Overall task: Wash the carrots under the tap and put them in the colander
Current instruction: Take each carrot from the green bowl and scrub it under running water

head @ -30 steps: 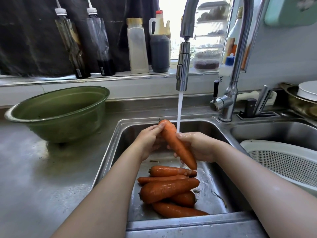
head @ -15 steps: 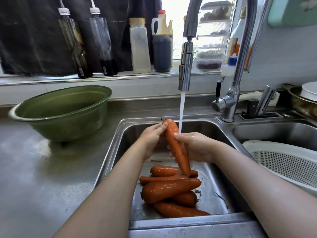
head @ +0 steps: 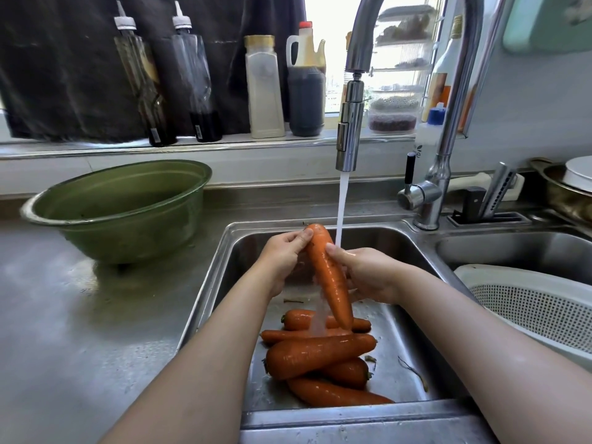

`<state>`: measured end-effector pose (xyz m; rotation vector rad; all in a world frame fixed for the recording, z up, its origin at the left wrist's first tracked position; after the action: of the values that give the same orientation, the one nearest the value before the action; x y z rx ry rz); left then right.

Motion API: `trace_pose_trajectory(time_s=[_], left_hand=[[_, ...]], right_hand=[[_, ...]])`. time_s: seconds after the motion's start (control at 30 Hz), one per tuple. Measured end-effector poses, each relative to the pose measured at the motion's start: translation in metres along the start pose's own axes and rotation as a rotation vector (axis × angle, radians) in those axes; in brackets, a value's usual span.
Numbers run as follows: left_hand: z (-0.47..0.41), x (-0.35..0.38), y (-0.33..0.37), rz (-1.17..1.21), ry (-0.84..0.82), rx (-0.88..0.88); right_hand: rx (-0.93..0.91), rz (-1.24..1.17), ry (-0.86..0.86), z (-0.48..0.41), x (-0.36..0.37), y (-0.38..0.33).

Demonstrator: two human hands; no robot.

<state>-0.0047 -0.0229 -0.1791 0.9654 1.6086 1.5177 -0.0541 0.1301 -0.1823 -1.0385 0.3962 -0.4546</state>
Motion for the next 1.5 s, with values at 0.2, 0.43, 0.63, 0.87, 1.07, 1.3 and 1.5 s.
trace_pose_trajectory(time_s=[0.2, 0.43, 0.63, 0.87, 1.07, 1.3, 1.5], left_hand=[[0.0, 0.003, 0.0, 0.045, 0.015, -0.021], [0.002, 0.008, 0.002, -0.04, -0.055, -0.011], [0.004, 0.008, 0.002, -0.057, -0.01, -0.015], [0.006, 0.003, 0.004, -0.015, -0.011, -0.006], [0.006, 0.002, 0.005, 0.088, 0.073, -0.035], [0.008, 0.003, 0.005, 0.081, 0.023, -0.032], [0.007, 0.008, 0.006, 0.061, 0.009, -0.006]], right_hand=[[0.016, -0.144, -0.114, 0.002, -0.002, -0.001], [0.028, -0.018, 0.083, -0.003, -0.008, 0.006], [0.035, -0.177, -0.067, 0.003, -0.009, 0.005], [0.002, -0.138, -0.02, -0.001, -0.007, 0.003], [-0.033, -0.234, -0.188, 0.002, -0.002, -0.004], [-0.006, -0.134, -0.03, -0.006, -0.002, 0.003], [0.068, -0.152, 0.028, 0.0, -0.006, 0.003]])
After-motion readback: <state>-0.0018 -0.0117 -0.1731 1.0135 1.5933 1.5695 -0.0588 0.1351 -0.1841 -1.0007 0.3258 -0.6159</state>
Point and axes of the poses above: each hand's wrist, its own z-axis away from the middle knuckle, its own x-axis out of the palm, y = z × x, the point moved 7 cm from there along -z, towards the middle knuckle, and after that the axes turned 7 degrees about x, right-handed, at the moved point
